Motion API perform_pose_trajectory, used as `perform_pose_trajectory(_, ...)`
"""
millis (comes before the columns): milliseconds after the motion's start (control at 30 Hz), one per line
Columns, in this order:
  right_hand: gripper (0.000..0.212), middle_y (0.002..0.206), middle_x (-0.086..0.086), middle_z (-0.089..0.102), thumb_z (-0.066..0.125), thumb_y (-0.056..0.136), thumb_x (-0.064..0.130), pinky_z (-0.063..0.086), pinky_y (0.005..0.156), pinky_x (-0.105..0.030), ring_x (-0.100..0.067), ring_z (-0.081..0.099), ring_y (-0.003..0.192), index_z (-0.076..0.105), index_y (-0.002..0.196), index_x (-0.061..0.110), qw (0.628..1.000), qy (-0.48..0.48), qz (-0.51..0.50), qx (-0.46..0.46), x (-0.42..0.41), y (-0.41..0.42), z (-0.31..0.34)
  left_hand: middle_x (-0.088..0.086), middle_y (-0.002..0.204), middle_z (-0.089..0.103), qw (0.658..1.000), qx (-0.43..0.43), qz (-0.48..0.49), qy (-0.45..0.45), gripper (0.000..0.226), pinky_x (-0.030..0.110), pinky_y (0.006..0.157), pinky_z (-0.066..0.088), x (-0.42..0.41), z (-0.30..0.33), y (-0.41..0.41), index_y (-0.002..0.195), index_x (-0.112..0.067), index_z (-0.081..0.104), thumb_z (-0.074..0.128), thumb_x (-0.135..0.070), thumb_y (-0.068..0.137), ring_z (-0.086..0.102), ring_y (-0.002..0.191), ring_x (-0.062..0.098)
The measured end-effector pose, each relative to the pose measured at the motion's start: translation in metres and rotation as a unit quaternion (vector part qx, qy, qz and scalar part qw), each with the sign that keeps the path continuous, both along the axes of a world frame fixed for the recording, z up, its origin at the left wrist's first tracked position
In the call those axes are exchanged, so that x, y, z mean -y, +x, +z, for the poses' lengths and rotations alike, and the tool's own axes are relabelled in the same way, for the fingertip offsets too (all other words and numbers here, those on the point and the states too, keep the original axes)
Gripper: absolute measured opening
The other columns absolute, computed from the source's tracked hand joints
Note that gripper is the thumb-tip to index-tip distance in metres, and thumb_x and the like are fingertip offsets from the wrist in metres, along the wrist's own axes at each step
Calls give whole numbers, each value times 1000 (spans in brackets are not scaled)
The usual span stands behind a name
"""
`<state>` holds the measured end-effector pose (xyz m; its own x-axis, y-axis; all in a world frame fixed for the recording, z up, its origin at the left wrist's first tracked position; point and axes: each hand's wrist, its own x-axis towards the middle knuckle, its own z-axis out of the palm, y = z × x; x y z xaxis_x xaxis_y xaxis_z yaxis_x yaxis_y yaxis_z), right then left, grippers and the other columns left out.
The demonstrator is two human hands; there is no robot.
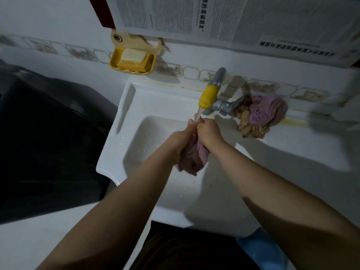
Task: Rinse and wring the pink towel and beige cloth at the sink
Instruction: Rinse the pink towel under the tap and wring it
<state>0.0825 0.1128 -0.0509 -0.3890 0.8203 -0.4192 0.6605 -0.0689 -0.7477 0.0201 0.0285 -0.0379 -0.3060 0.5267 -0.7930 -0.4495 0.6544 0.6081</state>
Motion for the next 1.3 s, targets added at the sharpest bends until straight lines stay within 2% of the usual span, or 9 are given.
perform_pose_trajectory(167, 51, 71, -4, 60, 37, 97, 49, 36, 69, -27, -25, 56, 80, 55, 64, 13, 997, -52, 55, -12, -10, 10, 3, 20, 105, 70, 968, -30, -239, 75, 32, 37, 83, 57, 36, 2, -42, 109, -3, 68, 70, -24, 85, 70, 89, 29)
perform_pose_trajectory(400, 85, 111, -16, 68, 56, 61, 80, 52, 85, -40, -27, 66, 96, 64, 111, 12, 961, -163, 221, -15, -21, 41, 14, 29, 105, 63, 968, -75, -78, 224, 35, 46, 94, 47, 41, 2, -69, 106, 7, 61, 46, -24, 99, 62, 97, 34)
perform_pose_trajectory(533, 60, 69, -6, 71, 73, 66, 61, 47, 38, -29, -22, 63, 51, 61, 99, 12, 907, -224, 347, 86, -21, 59, 1, 21, 91, 58, 977, -144, 56, 148, 33, 36, 77, 50, 24, 0, -67, 100, 0, 56, 38, -28, 103, 57, 84, 27)
perform_pose_trajectory(667, 48, 99, -13, 71, 64, 77, 43, 53, 68, -30, -21, 69, 82, 64, 108, 6, 938, -298, 138, -109, -17, 66, -15, 10, 79, 56, 972, -166, 149, 78, 35, 16, 46, 48, 19, -11, -62, 90, -8, 56, 35, -34, 103, 56, 66, 17)
perform_pose_trajectory(733, 41, 103, -12, 71, 59, 86, 42, 55, 80, -36, -21, 69, 92, 66, 106, 7, 934, -288, 26, -208, -7, 53, -19, 19, 94, 64, 979, -96, 175, 46, 49, 28, 57, 57, 13, -17, -54, 101, 0, 60, 32, -41, 102, 64, 78, 29)
perform_pose_trajectory(833, 44, 71, 6, 72, 52, 89, 54, 52, 67, -20, -2, 67, 68, 67, 76, 15, 978, -145, -2, -148, 21, 16, -16, 27, 109, 65, 979, 26, 204, 8, 64, 58, 87, 50, -2, -14, -31, 95, -2, 65, 29, -55, 98, 65, 96, 39)
perform_pose_trajectory(900, 52, 54, 8, 63, 45, 88, 60, 39, 50, -12, 2, 58, 51, 60, 63, 17, 996, -38, 0, -86, 29, -4, -7, 18, 101, 71, 977, 89, 195, -5, 65, 53, 79, 54, -8, -11, -11, 97, -10, 68, 32, -64, 93, 68, 88, 34)
perform_pose_trajectory(1000, 48, 76, -11, 67, 39, 96, 49, 35, 62, -24, -23, 60, 74, 61, 71, 14, 998, 47, -30, -7, 12, -13, -3, 15, 84, 73, 972, 128, 195, 18, 53, 45, 63, 58, -14, -11, 8, 93, -11, 69, 42, -56, 93, 72, 73, 30)
perform_pose_trajectory(1300, 44, 93, -24, 68, 43, 97, 37, 46, 76, -36, -36, 63, 92, 66, 88, 1, 999, 36, -30, -22, 13, -18, -5, 24, 88, 70, 976, 78, 203, 24, 41, 50, 84, 54, -8, -10, 9, 85, -4, 67, 44, -38, 93, 67, 91, 36)
